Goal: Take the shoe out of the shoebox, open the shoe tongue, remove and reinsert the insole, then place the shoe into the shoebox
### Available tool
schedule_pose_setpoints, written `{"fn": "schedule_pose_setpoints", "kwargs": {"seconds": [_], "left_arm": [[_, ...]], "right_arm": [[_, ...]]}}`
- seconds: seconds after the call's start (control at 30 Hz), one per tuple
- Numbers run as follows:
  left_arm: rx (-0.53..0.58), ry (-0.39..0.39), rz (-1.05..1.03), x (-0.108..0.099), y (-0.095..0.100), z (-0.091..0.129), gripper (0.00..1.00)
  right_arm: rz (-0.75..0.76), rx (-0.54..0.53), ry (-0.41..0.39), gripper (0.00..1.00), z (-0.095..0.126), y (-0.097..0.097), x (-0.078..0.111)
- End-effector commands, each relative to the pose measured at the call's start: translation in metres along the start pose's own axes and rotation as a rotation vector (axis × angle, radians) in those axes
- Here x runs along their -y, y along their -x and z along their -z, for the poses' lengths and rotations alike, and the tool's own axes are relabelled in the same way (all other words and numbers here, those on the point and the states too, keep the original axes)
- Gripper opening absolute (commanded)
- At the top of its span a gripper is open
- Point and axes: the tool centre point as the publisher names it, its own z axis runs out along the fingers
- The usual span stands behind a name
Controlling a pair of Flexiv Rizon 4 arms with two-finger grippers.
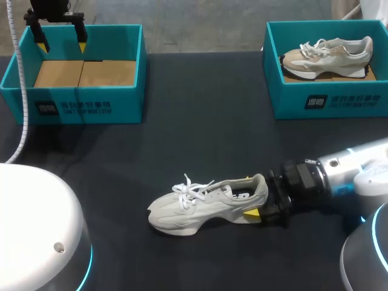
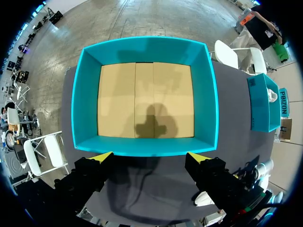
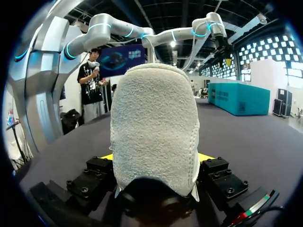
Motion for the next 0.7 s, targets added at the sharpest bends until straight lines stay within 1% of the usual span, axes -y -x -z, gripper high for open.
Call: {"fn": "schedule_pose_setpoints", "kwargs": {"seconds": [0.03,0.07,0.23,0.4,0.7], "left_arm": [[0.0,0.0,0.0,-0.0001,0.0,-0.0001,1.0],[0.0,0.0,0.0,-0.0001,0.0,-0.0001,1.0],[0.0,0.0,0.0,-0.0001,0.0,-0.0001,1.0],[0.0,0.0,0.0,-0.0001,0.0,-0.0001,1.0],[0.0,0.0,0.0,-0.0001,0.0,-0.0001,1.0]], "right_arm": [[0.004,0.079,0.01,0.0,0.0085,-0.0103,-0.0017],[0.001,0.094,0.013,0.0,0.0095,-0.0106,-0.0013],[-0.004,0.102,0.019,0.0,0.0111,-0.011,0.0007],[-0.002,0.118,0.014,0.0,0.0137,-0.0092,-0.0014],[-0.003,0.1,0.004,0.0,0.0082,-0.0019,-0.0015]]}}
